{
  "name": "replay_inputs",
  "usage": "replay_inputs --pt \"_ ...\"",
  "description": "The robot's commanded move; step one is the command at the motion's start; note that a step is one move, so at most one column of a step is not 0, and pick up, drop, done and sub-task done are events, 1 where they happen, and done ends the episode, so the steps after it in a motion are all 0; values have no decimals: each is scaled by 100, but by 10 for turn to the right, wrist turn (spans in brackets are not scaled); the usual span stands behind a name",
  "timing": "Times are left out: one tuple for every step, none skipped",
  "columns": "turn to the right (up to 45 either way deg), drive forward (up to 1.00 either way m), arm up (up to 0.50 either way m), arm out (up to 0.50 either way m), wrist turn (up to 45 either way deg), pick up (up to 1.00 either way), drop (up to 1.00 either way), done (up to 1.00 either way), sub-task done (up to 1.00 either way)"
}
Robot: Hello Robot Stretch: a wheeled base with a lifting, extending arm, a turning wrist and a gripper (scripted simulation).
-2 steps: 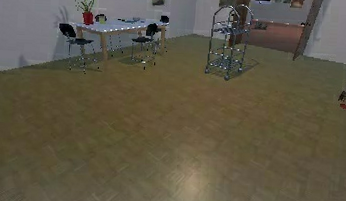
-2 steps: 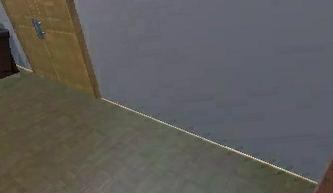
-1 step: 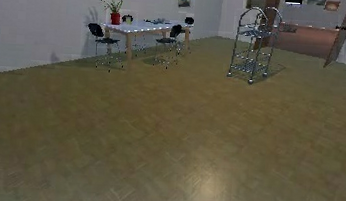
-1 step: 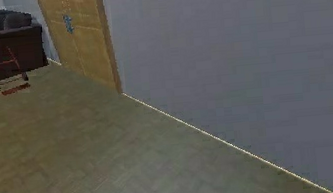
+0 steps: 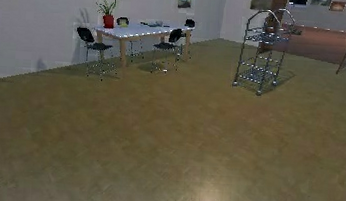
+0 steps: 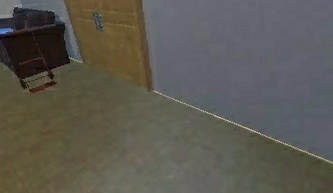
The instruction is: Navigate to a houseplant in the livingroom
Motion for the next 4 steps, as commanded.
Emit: replay_inputs --pt "-240 0 0 0 0 0 0 0 0" --pt "0 100 0 0 0 0 0 0 0" --pt "0 100 0 0 0 0 0 0 0" --pt "-60 0 0 0 0 0 0 0 0"
